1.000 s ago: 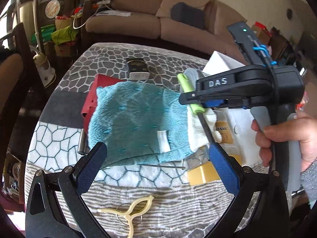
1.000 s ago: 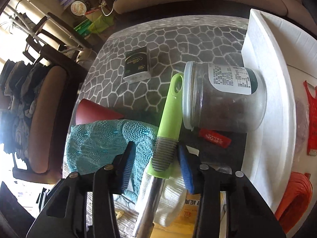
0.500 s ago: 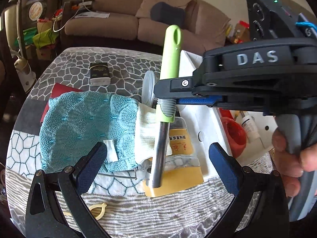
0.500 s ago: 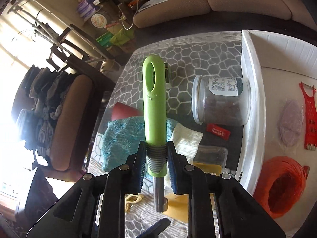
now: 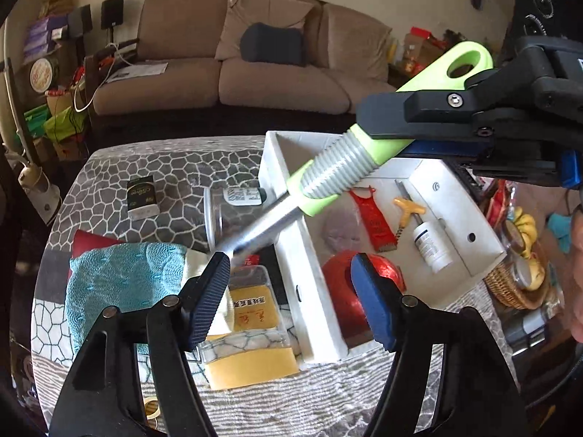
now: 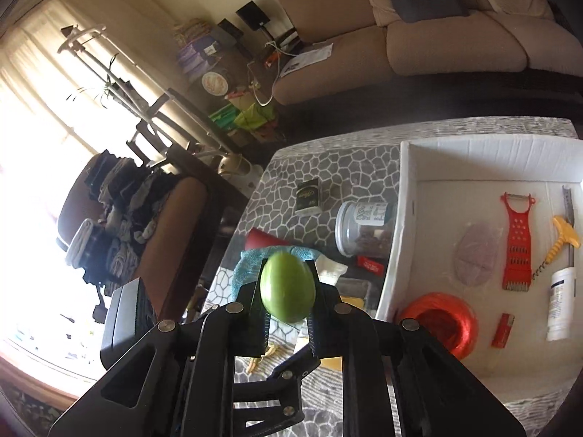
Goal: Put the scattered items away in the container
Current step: 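Carry the green-handled scoop into the white box and open the right gripper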
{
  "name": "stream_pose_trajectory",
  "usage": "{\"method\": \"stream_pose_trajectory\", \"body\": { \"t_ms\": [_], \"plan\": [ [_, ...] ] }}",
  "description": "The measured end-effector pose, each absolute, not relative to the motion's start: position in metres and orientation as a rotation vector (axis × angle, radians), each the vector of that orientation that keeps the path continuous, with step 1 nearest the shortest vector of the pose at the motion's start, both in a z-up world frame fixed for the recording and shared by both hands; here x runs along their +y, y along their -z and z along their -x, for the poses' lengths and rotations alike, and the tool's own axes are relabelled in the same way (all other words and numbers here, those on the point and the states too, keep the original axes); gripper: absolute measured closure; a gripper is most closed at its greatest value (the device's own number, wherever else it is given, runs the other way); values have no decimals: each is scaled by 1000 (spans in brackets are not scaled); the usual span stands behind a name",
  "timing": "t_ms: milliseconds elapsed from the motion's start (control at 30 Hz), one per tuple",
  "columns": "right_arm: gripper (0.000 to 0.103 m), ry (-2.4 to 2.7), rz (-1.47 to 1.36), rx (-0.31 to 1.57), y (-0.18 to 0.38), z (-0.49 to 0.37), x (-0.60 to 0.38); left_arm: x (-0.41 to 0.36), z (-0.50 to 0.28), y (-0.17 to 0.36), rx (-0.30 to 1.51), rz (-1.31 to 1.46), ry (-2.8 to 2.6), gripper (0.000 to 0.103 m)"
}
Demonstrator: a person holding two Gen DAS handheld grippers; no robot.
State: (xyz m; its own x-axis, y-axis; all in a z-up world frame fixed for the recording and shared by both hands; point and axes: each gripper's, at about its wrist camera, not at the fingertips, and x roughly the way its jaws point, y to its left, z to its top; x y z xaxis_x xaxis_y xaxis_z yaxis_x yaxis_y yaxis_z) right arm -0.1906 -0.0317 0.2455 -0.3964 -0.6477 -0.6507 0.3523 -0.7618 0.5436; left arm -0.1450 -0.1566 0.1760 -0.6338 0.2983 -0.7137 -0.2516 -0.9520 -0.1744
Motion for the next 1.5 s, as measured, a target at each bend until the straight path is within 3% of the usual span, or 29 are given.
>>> {"method": "stream_pose_trajectory", "body": {
  "t_ms": [100,233,567,1233,1500],
  "plan": [
    [88,2212,-1185,-447,-259,190,13,-133,149,-185,-39,1110,-2593,28],
    [88,2288,-1201,-431,-264,190,68,-97,157,-183,0,1116,-2537,27],
    [88,2357,-1385,-453,-197,216,145,-54,168,-156,-11,1154,-2442,27],
    [88,2399,-1627,-306,-83,325,94,-97,208,-124,-92,1216,-2471,18],
    [81,2454,-1631,-361,-88,319,112,-79,212,-125,-142,1221,-2456,16]
  ]
}}
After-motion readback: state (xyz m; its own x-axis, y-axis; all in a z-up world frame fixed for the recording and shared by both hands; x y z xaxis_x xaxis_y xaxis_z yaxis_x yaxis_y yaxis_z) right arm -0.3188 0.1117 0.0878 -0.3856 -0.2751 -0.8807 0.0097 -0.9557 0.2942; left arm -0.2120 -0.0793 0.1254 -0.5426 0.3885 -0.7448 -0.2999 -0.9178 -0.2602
